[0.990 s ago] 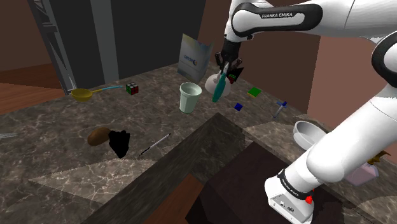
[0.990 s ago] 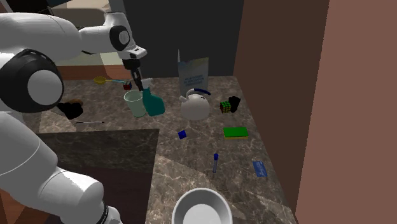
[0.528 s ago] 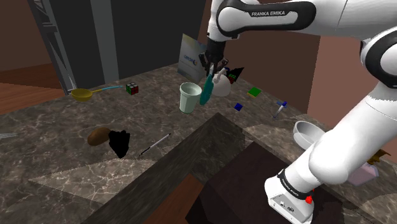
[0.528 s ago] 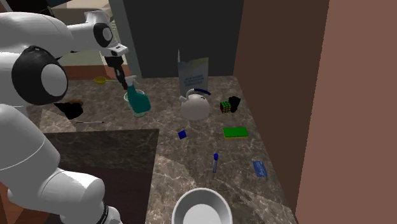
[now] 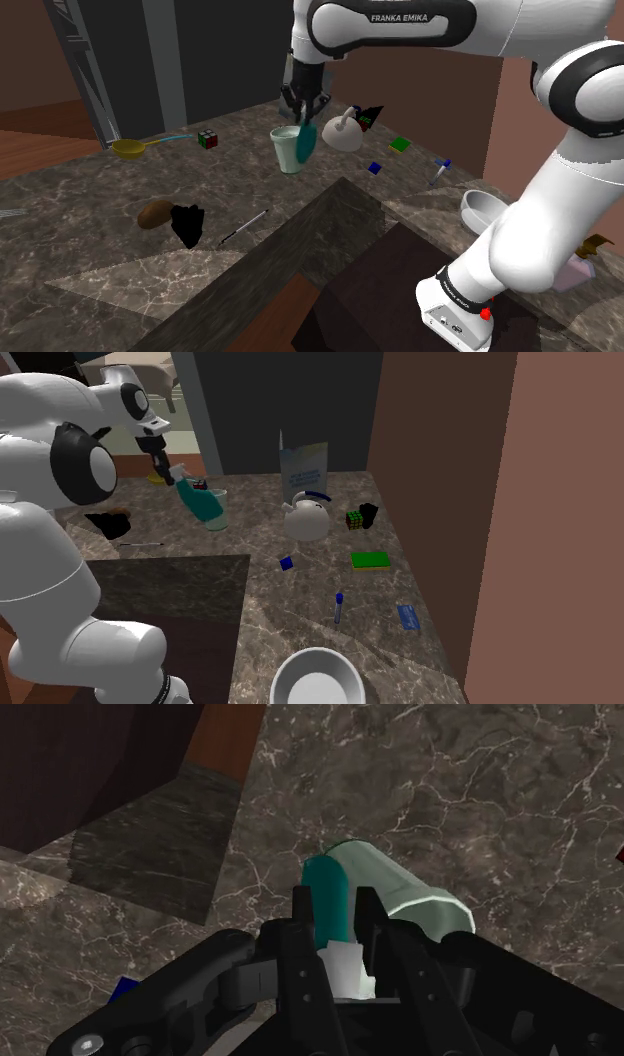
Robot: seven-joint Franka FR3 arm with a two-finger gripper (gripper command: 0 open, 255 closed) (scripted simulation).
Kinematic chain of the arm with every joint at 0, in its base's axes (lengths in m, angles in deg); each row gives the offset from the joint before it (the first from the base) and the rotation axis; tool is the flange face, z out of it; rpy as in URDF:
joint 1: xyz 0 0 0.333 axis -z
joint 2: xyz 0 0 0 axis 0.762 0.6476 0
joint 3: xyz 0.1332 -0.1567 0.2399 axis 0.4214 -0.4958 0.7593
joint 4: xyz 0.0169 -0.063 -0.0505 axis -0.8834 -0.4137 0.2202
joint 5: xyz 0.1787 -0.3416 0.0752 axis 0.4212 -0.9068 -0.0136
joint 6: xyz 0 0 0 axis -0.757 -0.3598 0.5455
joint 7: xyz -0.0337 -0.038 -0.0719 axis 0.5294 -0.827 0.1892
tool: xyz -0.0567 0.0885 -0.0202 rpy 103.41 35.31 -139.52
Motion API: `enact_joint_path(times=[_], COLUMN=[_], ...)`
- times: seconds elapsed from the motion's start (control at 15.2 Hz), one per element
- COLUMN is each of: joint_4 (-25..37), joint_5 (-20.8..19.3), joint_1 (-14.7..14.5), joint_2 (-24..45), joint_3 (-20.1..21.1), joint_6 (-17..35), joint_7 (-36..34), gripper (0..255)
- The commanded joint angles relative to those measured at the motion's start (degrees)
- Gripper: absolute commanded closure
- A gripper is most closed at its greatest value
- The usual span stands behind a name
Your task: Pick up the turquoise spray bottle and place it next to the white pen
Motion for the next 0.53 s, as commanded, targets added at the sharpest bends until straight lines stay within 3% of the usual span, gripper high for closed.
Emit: enact_joint_path(times=[0.0,0.2,0.46], joint_4=[2.98,9.09,6.27], joint_5=[-0.5,-1.59,-1.7], joint_1=[-1.74,-4.72,-4.64], joint_2=[2.31,6.8,6.98], joint_3=[1.04,2.4,2.28], joint_6=[-1.0,-3.2,-0.22], joint_7=[-2.74,-6.74,-7.02], gripper=[255,255,255])
